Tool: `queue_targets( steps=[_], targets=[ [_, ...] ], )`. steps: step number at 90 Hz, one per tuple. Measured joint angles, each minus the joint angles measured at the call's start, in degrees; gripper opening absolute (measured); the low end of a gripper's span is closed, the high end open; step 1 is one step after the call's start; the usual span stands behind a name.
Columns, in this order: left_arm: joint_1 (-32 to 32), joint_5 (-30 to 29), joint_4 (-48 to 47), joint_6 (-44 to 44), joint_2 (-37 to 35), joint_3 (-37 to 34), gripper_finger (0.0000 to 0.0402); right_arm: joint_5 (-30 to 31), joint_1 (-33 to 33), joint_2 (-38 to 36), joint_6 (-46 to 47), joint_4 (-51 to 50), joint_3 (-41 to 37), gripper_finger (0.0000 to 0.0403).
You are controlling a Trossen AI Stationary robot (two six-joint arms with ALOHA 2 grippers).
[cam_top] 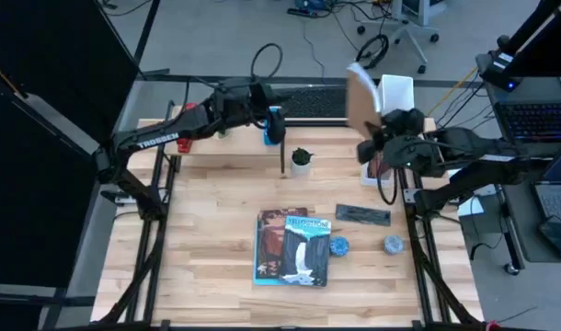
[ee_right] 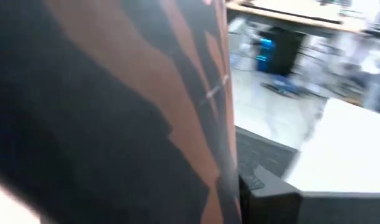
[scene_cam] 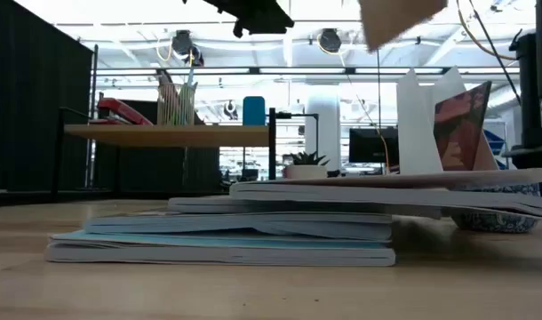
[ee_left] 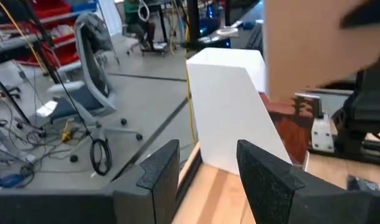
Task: Stock shelves
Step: Put the blue/brown book into the white book shelf
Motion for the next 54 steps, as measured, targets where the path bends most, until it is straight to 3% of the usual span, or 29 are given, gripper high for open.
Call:
queue_targets(
  steps=[21, 54],
  targets=[
    [-0.01, -0.07, 0.00, 0.31, 0.00, 0.00, 0.0148, 2.70, 0.00, 0.01, 21.29, -15.40, -0.04, 0.0005],
    [0.05, -0.17, 0.00, 0.28, 0.00, 0.00, 0.0148, 2.79, -3.12, 0.10, 23.11, -15.42, -0.42, 0.0004]
  ],
)
